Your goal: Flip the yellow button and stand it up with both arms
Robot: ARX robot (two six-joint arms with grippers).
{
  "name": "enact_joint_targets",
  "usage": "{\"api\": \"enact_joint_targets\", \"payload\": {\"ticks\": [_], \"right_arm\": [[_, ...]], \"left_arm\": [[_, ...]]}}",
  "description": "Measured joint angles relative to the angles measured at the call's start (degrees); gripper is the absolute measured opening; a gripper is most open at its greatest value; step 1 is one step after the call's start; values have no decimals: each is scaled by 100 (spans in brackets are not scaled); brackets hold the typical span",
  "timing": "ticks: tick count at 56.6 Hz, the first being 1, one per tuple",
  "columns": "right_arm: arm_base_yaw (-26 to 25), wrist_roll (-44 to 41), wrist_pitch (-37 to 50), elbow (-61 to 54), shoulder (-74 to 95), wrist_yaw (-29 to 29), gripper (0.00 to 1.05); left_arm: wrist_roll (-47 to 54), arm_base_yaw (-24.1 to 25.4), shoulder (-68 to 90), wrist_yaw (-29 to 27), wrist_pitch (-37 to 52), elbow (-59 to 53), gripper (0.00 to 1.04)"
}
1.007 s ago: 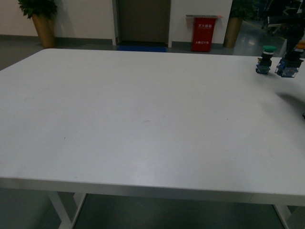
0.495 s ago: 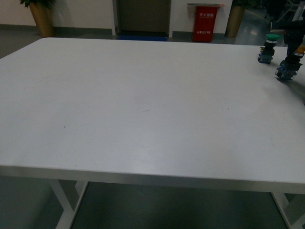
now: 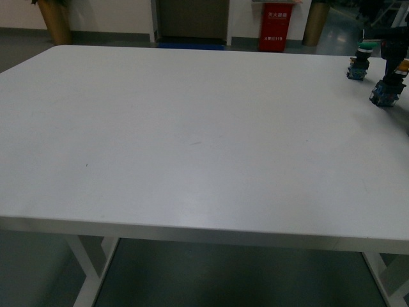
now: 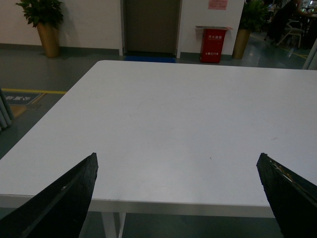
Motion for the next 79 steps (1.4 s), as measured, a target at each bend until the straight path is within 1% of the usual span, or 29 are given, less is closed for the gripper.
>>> {"api": "enact_joint_targets", "payload": {"ticks": [5,8,13,16,21,24,25,31,37,44,52,58,70,75,79], "right_arm": [[13,7,42,-44,-7,-35,50],[24,9,42,-52,-7,-42,59],[42,7,68,-55,-7,-66,70],[48,9,92,-55,-9,-57,79],[57,13,96,-46,-11,-63,89],[61,17,96,-20,-11,-59,98],[61,22,96,-17,-11,-61,99],[57,15,98,-15,-13,-20,97],[20,-28,221,-111,-133,-13,98],[-79,-262,835,-1001,-850,-221,98],[-227,-627,1847,-2767,-2424,-846,98],[-264,-686,2258,-3803,-3486,-1370,98],[-249,-531,2599,-5571,-5628,-2371,98],[-229,-284,2743,-6170,-6511,-2846,98],[-229,-72,2828,-6526,-7075,-3108,98]], "left_arm": [[0,0,0,0,0,0,99],[0,0,0,0,0,0,99],[0,0,0,0,0,0,99],[0,0,0,0,0,0,99],[0,0,0,0,0,0,99],[0,0,0,0,0,0,99],[0,0,0,0,0,0,99],[0,0,0,0,0,0,99],[0,0,0,0,0,0,99],[0,0,0,-2,0,0,99],[0,0,0,0,0,0,99],[0,0,0,0,0,0,99],[0,0,0,-2,0,0,99],[0,0,0,-2,0,0,99],[0,0,0,0,0,0,99]]}}
